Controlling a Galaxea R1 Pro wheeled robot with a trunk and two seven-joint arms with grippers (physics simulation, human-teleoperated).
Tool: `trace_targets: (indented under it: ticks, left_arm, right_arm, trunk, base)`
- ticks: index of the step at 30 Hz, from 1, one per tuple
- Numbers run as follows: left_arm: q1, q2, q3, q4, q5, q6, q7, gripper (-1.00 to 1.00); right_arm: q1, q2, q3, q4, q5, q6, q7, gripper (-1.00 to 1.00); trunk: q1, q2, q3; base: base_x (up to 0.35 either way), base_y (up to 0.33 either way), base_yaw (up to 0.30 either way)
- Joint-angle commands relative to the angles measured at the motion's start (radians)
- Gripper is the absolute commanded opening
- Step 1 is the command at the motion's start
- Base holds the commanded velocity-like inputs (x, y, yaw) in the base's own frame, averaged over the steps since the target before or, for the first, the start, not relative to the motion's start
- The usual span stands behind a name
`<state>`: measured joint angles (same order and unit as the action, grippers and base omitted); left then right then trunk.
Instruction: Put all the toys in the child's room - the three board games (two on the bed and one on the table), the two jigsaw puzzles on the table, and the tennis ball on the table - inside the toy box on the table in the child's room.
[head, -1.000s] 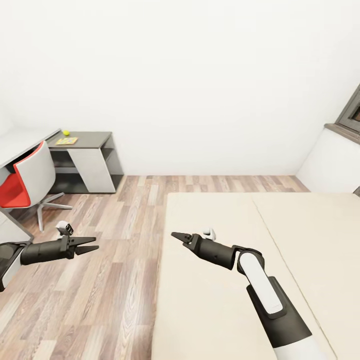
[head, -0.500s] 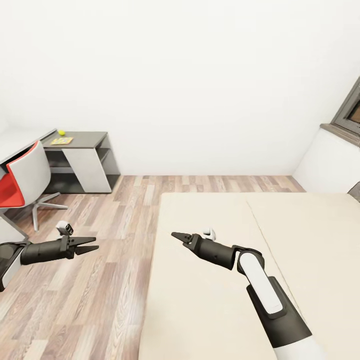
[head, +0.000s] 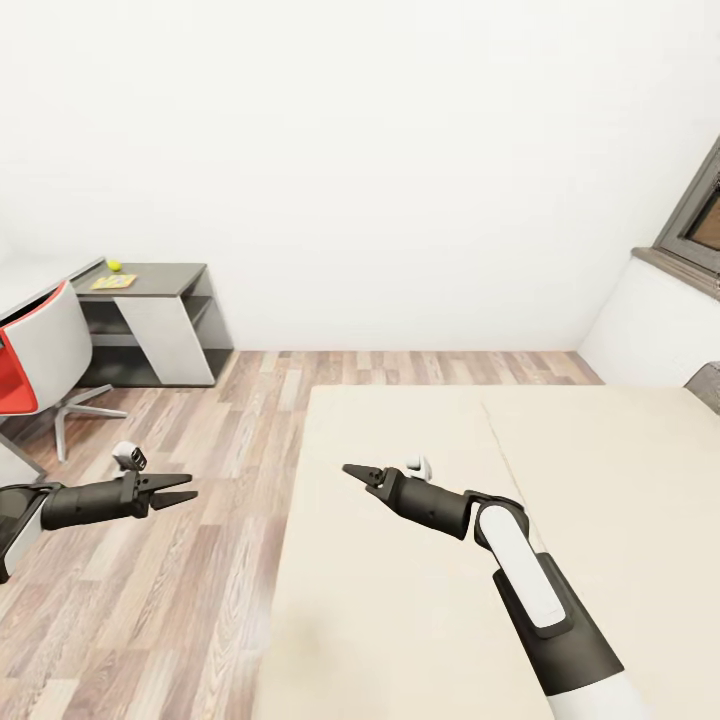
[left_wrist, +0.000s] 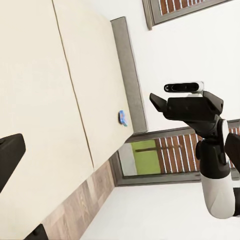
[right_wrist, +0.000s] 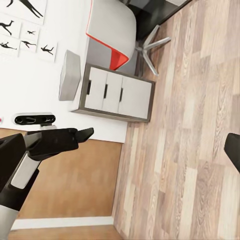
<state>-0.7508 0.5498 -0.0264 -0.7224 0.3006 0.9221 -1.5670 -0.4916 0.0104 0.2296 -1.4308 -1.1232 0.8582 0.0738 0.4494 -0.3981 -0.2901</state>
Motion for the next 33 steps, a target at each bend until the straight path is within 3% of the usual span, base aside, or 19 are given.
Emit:
trace_targets:
  ticks: [1,33]
  left_arm:
    - [-0.001,0.001,-0.003,0.000,0.002,0.011,-0.004,1.00]
    - [-0.001,0.001,-0.003,0.000,0.001,0.011,-0.004,1.00]
  right_arm:
    - [-0.001,0.000,-0.001,0.000,0.008,0.004,0.008,1.00]
    - [-0.001,0.000,-0.003,0.000,0.008,0.004,0.009,1.00]
  trunk:
    - [0.001,-0.002,-0.002]
    - [0.001,-0.002,-0.002]
  base:
    - [0.000,-0.166,0.000]
    - [0.000,-0.166,0.000]
